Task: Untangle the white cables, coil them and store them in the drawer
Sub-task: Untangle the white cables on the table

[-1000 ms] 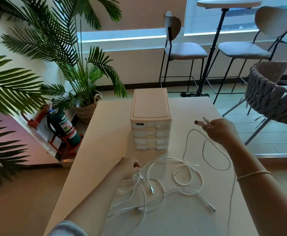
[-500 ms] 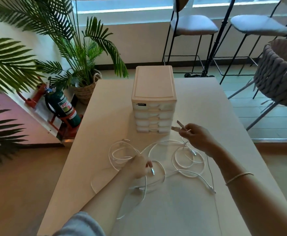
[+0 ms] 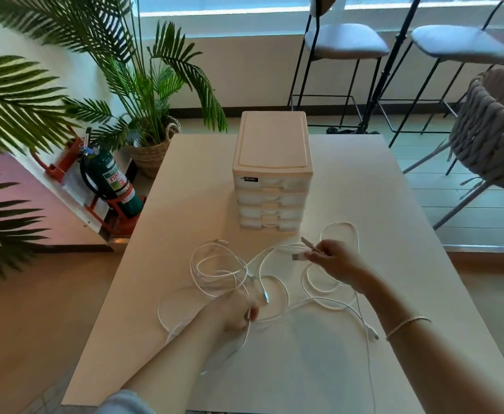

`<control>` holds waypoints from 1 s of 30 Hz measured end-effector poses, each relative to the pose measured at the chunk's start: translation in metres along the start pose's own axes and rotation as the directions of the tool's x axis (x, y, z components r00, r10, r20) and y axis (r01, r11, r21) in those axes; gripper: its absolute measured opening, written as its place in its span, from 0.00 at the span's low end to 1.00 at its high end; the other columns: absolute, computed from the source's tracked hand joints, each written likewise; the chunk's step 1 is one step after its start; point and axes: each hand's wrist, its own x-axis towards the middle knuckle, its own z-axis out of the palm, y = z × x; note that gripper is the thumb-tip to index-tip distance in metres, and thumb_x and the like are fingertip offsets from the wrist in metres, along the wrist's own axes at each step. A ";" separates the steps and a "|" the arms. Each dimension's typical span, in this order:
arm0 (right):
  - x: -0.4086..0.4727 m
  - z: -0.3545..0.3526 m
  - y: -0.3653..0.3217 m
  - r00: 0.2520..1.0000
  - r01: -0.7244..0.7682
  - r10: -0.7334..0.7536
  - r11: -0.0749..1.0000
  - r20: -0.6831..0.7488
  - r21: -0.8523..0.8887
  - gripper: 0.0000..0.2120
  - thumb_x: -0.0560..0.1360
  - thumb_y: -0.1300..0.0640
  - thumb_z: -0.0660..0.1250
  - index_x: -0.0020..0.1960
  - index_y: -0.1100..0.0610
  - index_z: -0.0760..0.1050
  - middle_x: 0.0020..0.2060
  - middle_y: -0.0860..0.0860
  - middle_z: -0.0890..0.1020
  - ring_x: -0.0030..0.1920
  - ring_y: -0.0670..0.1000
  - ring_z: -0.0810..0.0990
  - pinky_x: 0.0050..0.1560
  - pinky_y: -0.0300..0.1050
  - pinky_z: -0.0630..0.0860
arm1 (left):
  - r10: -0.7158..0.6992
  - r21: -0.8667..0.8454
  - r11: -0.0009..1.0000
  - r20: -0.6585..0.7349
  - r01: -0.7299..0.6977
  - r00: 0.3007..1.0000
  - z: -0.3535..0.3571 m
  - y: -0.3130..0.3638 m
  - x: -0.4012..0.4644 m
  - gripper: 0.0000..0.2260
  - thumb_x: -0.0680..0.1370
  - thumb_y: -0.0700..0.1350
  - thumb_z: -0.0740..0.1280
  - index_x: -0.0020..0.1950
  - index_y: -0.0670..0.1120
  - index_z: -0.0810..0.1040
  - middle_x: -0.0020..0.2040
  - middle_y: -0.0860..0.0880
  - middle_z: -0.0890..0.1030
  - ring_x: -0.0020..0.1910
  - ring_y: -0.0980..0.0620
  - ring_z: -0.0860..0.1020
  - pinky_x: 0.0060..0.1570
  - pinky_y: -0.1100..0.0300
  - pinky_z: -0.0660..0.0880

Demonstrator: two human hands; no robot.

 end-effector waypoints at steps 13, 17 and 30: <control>-0.024 0.036 -0.021 0.964 0.189 -0.158 0.973 0.213 -0.132 0.11 0.79 0.57 0.59 0.48 0.61 0.77 0.39 0.55 0.78 0.36 0.47 0.71 0.33 0.28 0.65 | -0.071 -0.574 0.816 -0.220 -0.071 0.973 -0.037 0.030 0.009 0.15 0.66 0.34 0.75 0.34 0.55 0.78 0.33 0.56 0.80 0.37 0.57 0.79 0.49 0.59 0.76; -0.020 0.021 -0.024 0.952 0.207 -0.100 0.908 0.290 -0.365 0.11 0.78 0.52 0.59 0.49 0.53 0.79 0.39 0.51 0.76 0.42 0.49 0.72 0.32 0.33 0.62 | -0.172 -0.578 0.813 -0.349 -0.068 0.921 -0.044 0.028 0.007 0.16 0.66 0.33 0.73 0.31 0.54 0.75 0.32 0.53 0.80 0.33 0.62 0.76 0.45 0.67 0.73; -0.001 -0.023 -0.059 0.991 0.127 -0.132 0.925 -0.009 0.359 0.14 0.80 0.58 0.58 0.36 0.55 0.72 0.19 0.45 0.70 0.22 0.44 0.67 0.30 0.39 0.64 | -0.109 -0.352 0.936 -0.228 0.022 0.968 -0.084 0.054 0.009 0.13 0.76 0.45 0.66 0.60 0.50 0.77 0.52 0.50 0.79 0.54 0.53 0.76 0.53 0.66 0.69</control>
